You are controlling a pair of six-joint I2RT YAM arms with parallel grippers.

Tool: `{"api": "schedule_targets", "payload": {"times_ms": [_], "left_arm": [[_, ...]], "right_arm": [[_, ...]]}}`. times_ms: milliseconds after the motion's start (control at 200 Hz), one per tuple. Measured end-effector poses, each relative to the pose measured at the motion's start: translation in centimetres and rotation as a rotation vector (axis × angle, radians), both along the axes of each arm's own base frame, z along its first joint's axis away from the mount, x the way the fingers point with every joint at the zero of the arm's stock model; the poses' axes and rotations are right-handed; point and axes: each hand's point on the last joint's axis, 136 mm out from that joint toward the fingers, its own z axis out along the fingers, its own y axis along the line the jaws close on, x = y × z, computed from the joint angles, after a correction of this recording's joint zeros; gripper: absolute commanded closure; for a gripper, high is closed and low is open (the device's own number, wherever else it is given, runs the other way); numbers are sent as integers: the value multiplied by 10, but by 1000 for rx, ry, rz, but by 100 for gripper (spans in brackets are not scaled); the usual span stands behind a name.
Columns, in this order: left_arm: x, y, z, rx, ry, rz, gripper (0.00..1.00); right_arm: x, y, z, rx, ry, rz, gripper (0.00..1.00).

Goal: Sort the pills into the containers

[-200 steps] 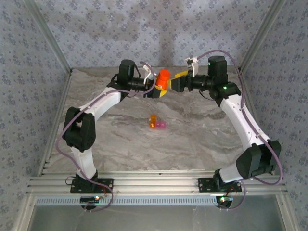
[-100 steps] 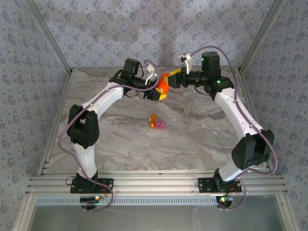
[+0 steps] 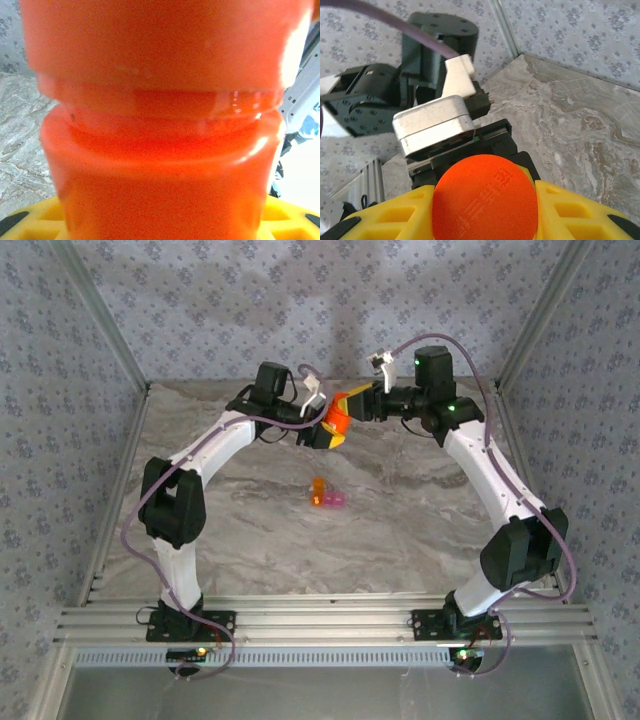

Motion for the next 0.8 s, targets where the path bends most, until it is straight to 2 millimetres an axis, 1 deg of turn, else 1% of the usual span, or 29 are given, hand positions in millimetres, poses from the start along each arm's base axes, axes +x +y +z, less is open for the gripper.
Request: {"api": "schedule_targets", "payload": {"times_ms": [80, 215, 300, 385, 450, 480, 540, 630, 800], "left_arm": [[7, 0, -9, 8, -16, 58, 100], [16, 2, -27, 18, -7, 160, 100], [22, 3, -33, 20, 1, 197, 100], [25, 2, -31, 17, 1, 216, 100], [27, 2, -28, 7, -10, 221, 100], [27, 1, -27, 1, -15, 221, 100], [28, 1, -24, -6, -21, 221, 100], [26, 1, -20, -16, -20, 207, 100], [21, 2, -5, -32, -29, 150, 100]], "right_arm": [[6, 2, -8, -9, 32, -42, 67], [16, 8, -26, -26, 93, -114, 67], [22, 8, -33, -24, 116, -147, 62], [25, 7, -31, -11, 116, -160, 51], [27, 6, -28, 0, 108, -161, 38], [27, 5, -27, 7, 108, -159, 34], [23, 2, -27, 20, 115, -148, 27], [11, -4, -24, 26, 104, -123, 24], [-13, -22, 2, 12, 4, -73, 21]]}}
